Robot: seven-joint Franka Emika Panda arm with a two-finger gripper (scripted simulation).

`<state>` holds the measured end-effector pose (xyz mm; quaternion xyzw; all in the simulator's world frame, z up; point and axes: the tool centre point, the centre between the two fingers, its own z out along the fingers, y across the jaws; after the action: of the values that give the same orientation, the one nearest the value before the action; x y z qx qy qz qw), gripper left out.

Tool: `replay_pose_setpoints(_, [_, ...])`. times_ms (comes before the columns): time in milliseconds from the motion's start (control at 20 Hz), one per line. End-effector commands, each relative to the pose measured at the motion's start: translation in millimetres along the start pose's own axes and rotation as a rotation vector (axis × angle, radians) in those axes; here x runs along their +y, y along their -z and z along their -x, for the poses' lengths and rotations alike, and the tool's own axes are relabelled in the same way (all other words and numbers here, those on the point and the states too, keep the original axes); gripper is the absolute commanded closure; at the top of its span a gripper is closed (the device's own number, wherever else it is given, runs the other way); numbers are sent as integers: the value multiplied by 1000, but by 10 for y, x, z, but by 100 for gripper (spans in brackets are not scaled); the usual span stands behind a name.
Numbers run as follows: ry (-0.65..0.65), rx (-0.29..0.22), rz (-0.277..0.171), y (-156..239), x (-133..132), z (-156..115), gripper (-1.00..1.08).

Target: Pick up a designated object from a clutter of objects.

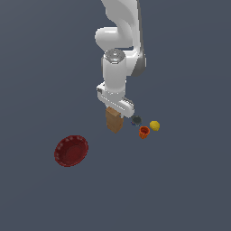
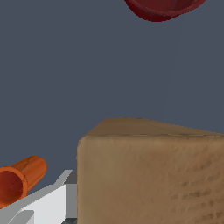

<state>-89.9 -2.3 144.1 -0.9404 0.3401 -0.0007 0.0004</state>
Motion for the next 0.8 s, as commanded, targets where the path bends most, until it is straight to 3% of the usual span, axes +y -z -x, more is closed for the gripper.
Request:
replay_pose_setpoints(0, [-1, -1, 1, -13, 8, -2, 108])
replay_pose_setpoints(750, [0, 0, 0, 156, -88, -60, 108])
